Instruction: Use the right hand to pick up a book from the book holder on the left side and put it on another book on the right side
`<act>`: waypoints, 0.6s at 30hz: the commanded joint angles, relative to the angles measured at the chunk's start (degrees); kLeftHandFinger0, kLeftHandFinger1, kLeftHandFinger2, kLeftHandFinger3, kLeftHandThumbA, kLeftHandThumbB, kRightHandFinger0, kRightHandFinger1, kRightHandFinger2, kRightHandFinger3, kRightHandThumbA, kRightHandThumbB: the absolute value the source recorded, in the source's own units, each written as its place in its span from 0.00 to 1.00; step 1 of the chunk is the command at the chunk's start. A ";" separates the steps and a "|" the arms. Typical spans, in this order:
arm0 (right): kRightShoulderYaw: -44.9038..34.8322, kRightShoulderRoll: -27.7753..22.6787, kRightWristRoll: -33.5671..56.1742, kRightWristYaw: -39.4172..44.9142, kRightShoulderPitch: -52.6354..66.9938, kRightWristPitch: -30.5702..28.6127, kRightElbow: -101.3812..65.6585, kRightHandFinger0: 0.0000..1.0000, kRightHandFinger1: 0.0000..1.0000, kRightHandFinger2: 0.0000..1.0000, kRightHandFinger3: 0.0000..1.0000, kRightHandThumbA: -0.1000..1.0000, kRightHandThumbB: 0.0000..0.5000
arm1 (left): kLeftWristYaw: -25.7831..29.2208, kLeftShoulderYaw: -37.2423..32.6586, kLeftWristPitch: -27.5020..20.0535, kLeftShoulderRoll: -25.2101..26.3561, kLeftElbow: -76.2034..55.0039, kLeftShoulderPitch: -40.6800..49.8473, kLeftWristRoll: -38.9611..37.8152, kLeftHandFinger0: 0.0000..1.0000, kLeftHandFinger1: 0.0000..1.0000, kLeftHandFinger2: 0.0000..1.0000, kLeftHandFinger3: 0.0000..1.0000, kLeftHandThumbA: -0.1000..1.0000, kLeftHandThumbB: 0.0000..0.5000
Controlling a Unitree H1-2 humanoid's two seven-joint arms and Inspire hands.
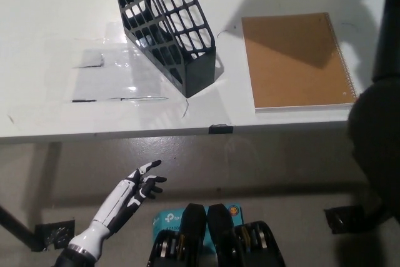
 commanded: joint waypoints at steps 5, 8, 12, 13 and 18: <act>2.32 -2.28 4.51 -0.27 0.52 0.22 -2.43 0.00 0.26 0.74 0.99 0.00 0.08 | 1.43 0.80 -4.90 0.16 -0.13 1.19 -0.02 0.75 0.80 0.86 1.00 1.00 0.36; 3.43 -2.04 1.72 2.29 2.36 -0.68 0.73 0.00 0.32 0.70 1.00 0.00 0.09 | 2.15 1.40 -4.82 -0.42 -0.32 1.91 -0.08 0.88 0.94 0.95 1.00 1.00 0.49; 5.67 -2.84 -0.60 4.93 3.47 -2.12 7.05 0.00 0.20 0.69 1.00 0.00 0.10 | 2.95 2.32 -6.16 -1.23 0.30 2.14 -0.87 0.98 1.00 1.00 1.00 1.00 0.56; 6.45 -3.30 -1.39 5.25 3.39 -2.58 9.33 0.00 0.18 0.66 1.00 0.00 0.11 | 3.16 2.49 -6.27 -1.40 0.36 2.15 -0.74 0.99 1.00 1.00 1.00 1.00 0.55; 11.56 -5.33 -7.06 5.43 2.66 -7.17 18.87 0.00 0.24 0.67 1.00 0.00 0.13 | 2.94 3.22 -4.66 -1.77 -0.44 2.24 -0.52 1.00 1.00 1.00 1.00 1.00 0.61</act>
